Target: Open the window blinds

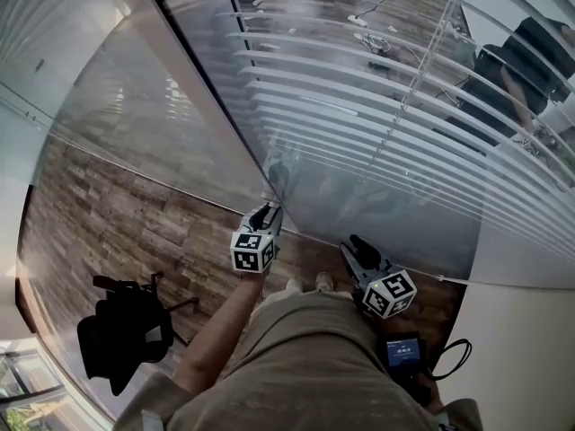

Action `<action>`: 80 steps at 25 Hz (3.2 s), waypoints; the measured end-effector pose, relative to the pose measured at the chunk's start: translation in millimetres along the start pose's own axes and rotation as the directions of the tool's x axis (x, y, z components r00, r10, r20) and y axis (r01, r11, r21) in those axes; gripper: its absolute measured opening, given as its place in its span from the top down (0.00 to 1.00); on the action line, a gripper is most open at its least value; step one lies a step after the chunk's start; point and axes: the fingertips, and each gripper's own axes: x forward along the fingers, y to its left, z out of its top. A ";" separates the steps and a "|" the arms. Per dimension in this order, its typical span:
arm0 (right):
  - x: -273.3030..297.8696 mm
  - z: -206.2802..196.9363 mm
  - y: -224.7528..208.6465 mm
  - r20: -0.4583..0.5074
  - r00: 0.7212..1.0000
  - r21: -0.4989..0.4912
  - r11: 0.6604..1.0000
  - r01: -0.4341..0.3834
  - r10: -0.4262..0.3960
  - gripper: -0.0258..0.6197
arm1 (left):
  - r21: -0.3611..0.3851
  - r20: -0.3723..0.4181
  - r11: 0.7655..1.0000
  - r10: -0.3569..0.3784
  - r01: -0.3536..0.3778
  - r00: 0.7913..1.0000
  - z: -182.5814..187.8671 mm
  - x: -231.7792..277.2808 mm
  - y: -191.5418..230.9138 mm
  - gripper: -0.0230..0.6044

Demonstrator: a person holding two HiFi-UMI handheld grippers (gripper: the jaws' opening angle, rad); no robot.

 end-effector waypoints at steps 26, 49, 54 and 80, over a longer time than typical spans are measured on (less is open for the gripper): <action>-2.9 1.8 10.9 0.003 1.000 -0.014 1.000 -0.009 0.009 0.77 | -0.426 0.053 0.886 -0.179 0.184 0.982 0.0 -4.6 -1.3 0.75; -50.9 22.2 -9.1 0.053 0.998 -0.124 0.992 0.022 -0.015 0.77 | -0.028 0.160 0.995 -0.093 0.098 0.983 11.3 -41.6 -79.8 0.70; -53.0 23.6 -7.7 0.056 0.998 -0.149 0.989 0.016 -0.008 0.77 | -0.014 0.158 0.993 -0.111 0.114 0.981 3.5 -42.6 -92.5 0.70; -48.8 13.4 -12.6 0.038 0.999 -0.123 0.992 -0.001 0.006 0.77 | -0.042 0.137 0.994 -0.094 0.101 0.986 -9.1 -45.6 -92.2 0.70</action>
